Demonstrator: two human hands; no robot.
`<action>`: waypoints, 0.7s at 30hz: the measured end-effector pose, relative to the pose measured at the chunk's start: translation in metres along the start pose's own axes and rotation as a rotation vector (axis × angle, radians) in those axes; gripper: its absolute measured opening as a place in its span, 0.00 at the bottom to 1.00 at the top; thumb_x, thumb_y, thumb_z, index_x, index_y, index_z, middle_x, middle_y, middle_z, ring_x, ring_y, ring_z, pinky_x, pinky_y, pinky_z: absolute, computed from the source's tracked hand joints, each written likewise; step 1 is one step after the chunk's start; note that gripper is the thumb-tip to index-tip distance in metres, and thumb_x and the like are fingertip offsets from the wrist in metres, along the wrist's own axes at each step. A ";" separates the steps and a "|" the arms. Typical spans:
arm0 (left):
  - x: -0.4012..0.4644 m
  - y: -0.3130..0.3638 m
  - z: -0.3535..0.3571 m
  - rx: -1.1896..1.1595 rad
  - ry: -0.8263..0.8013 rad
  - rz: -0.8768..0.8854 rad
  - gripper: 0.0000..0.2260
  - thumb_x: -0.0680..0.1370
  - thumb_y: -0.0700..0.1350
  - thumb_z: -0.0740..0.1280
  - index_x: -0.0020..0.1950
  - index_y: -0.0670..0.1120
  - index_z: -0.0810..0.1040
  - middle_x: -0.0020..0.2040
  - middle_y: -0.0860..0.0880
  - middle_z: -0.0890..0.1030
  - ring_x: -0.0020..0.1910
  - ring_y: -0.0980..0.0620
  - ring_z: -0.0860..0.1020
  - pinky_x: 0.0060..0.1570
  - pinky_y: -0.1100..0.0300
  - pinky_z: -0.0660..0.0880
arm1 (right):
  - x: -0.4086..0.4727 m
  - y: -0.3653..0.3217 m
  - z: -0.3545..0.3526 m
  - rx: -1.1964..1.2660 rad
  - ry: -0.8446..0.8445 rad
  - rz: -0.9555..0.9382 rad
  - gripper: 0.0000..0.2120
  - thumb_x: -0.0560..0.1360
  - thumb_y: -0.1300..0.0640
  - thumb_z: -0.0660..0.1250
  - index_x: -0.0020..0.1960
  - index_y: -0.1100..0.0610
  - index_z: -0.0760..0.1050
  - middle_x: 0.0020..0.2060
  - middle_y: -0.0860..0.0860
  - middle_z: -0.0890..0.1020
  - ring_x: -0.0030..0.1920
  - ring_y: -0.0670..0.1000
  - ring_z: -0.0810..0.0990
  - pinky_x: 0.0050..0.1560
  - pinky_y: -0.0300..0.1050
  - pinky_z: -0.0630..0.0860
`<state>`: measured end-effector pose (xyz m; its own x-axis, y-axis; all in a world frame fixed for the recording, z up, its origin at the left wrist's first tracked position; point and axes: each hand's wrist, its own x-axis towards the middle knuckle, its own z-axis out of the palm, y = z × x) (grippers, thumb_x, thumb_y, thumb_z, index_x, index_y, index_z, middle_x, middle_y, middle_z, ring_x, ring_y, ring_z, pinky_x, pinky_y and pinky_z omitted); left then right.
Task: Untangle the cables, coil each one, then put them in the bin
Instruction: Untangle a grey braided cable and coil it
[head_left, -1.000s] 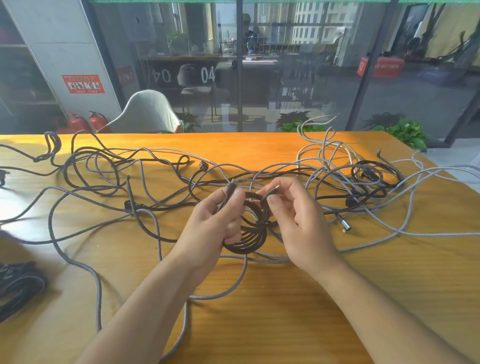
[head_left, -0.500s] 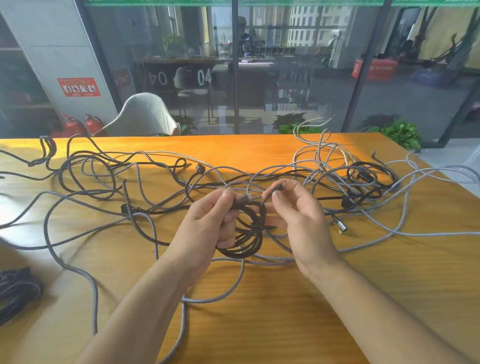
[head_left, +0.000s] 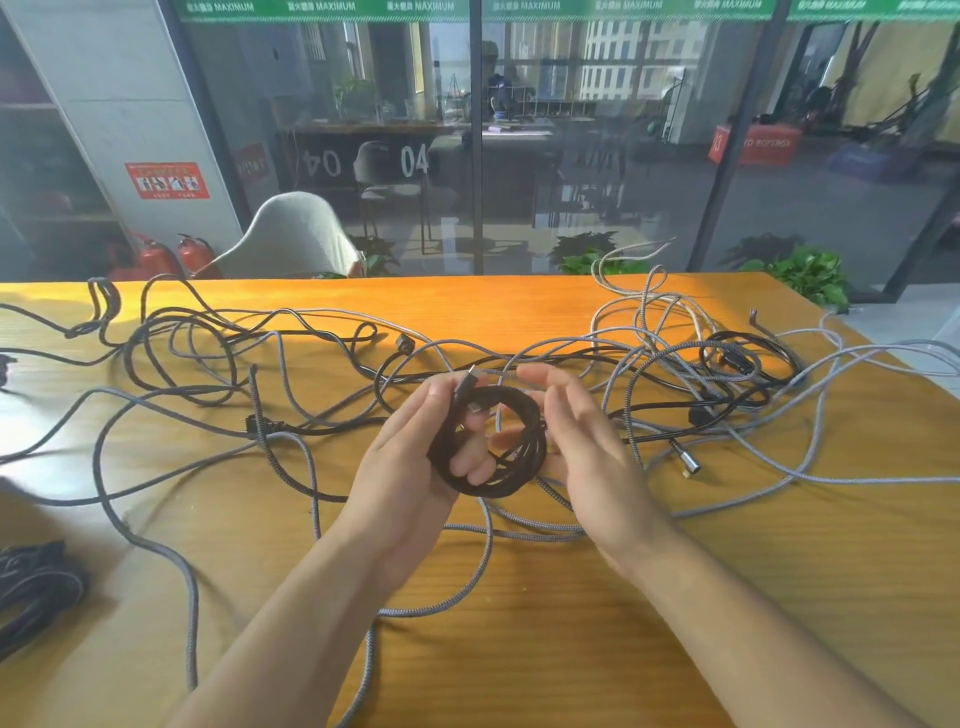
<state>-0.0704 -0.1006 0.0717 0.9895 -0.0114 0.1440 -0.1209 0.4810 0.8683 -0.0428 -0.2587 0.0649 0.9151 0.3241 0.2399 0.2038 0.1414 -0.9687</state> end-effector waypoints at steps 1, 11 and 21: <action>-0.001 -0.003 0.003 0.009 0.009 0.010 0.16 0.87 0.48 0.57 0.61 0.40 0.79 0.41 0.46 0.70 0.31 0.51 0.63 0.34 0.59 0.67 | -0.002 0.001 0.005 0.035 -0.020 0.006 0.23 0.81 0.40 0.54 0.72 0.48 0.70 0.53 0.51 0.85 0.51 0.53 0.84 0.58 0.46 0.80; -0.007 -0.010 0.008 0.249 0.110 0.080 0.17 0.88 0.51 0.55 0.63 0.44 0.80 0.42 0.45 0.74 0.38 0.51 0.69 0.43 0.57 0.70 | -0.002 0.005 0.005 -0.257 -0.030 -0.128 0.13 0.85 0.53 0.62 0.69 0.43 0.75 0.52 0.43 0.86 0.53 0.43 0.84 0.56 0.38 0.78; -0.001 -0.006 0.003 0.396 0.063 0.093 0.16 0.87 0.53 0.57 0.62 0.55 0.84 0.52 0.43 0.85 0.46 0.48 0.81 0.53 0.47 0.78 | 0.002 0.005 -0.005 -0.304 0.117 -0.139 0.10 0.86 0.53 0.61 0.64 0.46 0.78 0.55 0.41 0.85 0.56 0.44 0.83 0.57 0.47 0.78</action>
<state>-0.0710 -0.1065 0.0677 0.9744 0.0756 0.2118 -0.2189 0.1028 0.9703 -0.0379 -0.2619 0.0600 0.9013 0.2094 0.3792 0.4077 -0.1143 -0.9059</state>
